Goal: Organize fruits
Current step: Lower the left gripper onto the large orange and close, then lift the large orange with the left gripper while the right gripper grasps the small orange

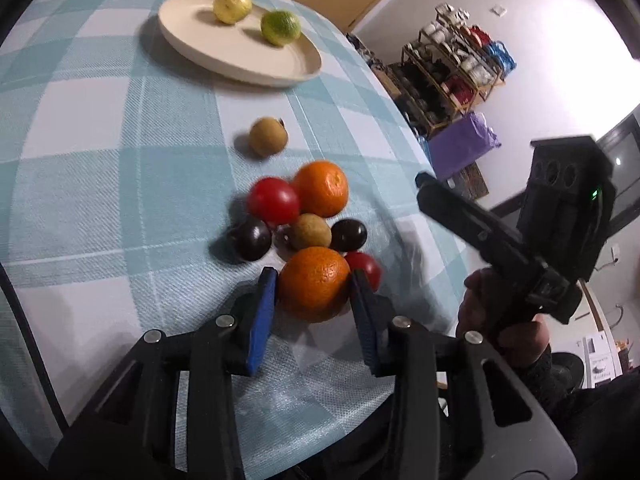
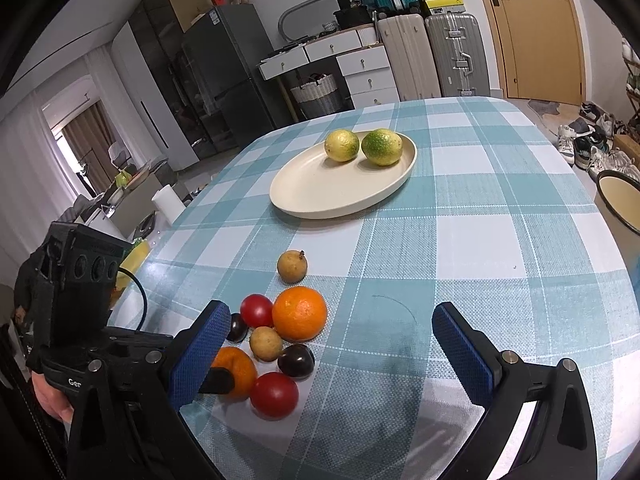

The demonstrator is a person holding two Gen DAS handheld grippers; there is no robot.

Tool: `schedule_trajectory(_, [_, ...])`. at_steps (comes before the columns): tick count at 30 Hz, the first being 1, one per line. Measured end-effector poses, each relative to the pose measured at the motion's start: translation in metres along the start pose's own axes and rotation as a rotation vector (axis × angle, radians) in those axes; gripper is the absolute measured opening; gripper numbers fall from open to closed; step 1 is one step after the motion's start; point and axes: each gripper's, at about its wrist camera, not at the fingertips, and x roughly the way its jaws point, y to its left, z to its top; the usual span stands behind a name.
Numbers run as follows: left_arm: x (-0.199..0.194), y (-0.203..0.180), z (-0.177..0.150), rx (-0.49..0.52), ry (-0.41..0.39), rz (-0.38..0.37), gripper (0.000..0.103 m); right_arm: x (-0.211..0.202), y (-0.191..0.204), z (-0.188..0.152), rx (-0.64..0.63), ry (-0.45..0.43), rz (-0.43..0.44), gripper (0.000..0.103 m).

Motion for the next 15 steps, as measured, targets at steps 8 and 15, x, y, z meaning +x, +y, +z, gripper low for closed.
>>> schedule_trajectory(8, [-0.030,0.007,0.005,-0.011,-0.065,0.009,0.034,0.011,0.001,0.000,0.030,0.046,0.017,0.103])
schedule_trajectory(15, [-0.058,0.011,0.012,0.013,-0.134,0.052,0.034,0.021,0.006,0.001,0.036,0.070,0.030,0.103])
